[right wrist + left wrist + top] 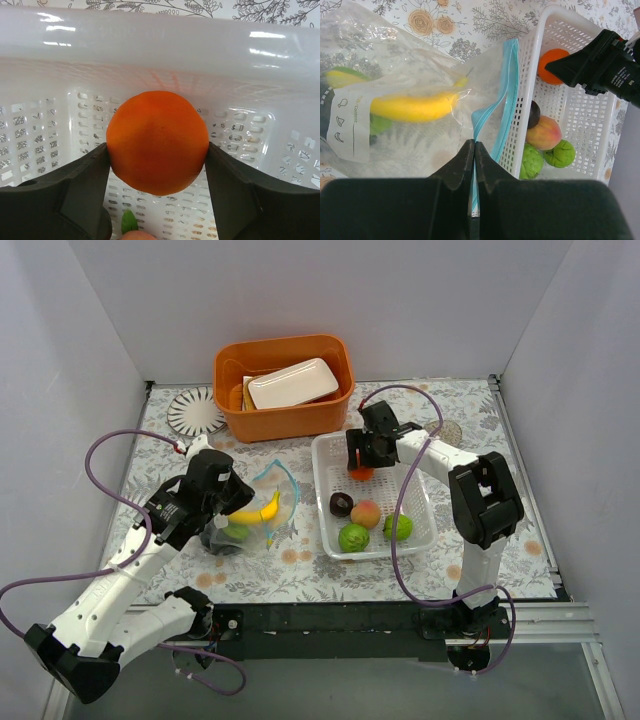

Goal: Place the food in the zip-top bag and seal the zipper
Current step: Pick up the fake fruit from the bin, then place the fake fruit in the zipper food storage bag.

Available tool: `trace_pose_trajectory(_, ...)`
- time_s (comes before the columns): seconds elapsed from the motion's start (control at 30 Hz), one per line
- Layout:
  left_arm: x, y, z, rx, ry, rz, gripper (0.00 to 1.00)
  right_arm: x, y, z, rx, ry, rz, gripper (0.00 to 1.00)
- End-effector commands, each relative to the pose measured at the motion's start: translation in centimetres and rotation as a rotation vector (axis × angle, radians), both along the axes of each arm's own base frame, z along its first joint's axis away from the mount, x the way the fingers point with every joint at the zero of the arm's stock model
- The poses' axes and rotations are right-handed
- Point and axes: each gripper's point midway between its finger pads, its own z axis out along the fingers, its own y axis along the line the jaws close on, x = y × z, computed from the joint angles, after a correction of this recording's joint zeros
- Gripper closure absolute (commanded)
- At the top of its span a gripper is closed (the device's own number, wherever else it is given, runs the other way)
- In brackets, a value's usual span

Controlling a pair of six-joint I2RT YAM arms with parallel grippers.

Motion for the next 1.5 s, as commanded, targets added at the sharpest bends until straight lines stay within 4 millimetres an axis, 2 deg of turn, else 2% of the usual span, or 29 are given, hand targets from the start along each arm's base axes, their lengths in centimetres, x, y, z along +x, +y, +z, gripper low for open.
trace_pose_trajectory(0.0,-0.4,-0.1,0.2,-0.007,-0.001,-0.013,1.0,0.7,0.7,2.0,0.063,-0.063,0.005,0.41)
trace_pose_trajectory(0.07,-0.4,-0.2,0.2,-0.012,0.0,-0.017,1.0,0.2,0.8,2.1,0.077,-0.054,0.016,0.5)
trace_pose_trajectory(0.3,-0.6,-0.1,0.1,-0.016,-0.002,-0.017,1.0,-1.9,1.1,3.5,0.124,-0.033,0.054,0.57)
trace_pose_trajectory(0.33,-0.7,-0.1,0.1,-0.015,-0.002,-0.018,1.0,-2.1,1.2,3.7,0.137,-0.031,0.064,0.6)
trace_pose_trajectory(0.57,-0.6,-0.2,-0.1,-0.015,0.0,-0.019,1.0,-5.2,2.9,5.7,0.28,0.004,0.164,0.65)
trace_pose_trajectory(0.73,-0.5,-0.4,-0.1,-0.017,0.002,-0.027,1.0,-6.2,2.4,7.2,0.298,-0.018,0.16,0.68)
trace_pose_trajectory(0.9,-0.4,-0.4,0.1,-0.021,-0.005,-0.025,1.0,-7.7,2.7,8.9,0.345,-0.014,0.201,0.69)
trace_pose_trajectory(1.17,-0.4,-0.4,0.1,-0.023,-0.008,-0.023,1.0,-10.3,5.2,14.9,0.524,-0.062,0.309,0.68)
trace_pose_trajectory(1.27,-0.4,-0.3,0.2,-0.022,-0.01,-0.021,1.0,-11.8,6.9,16.5,0.573,-0.065,0.372,0.68)
trace_pose_trajectory(1.37,-0.3,-0.3,0.4,-0.023,-0.014,-0.022,1.0,-12.9,8.2,17.4,0.614,-0.057,0.409,0.67)
trace_pose_trajectory(1.47,-0.3,-0.5,0.5,-0.031,-0.017,-0.027,1.0,-14.6,10.4,17.9,0.626,-0.047,0.472,0.67)
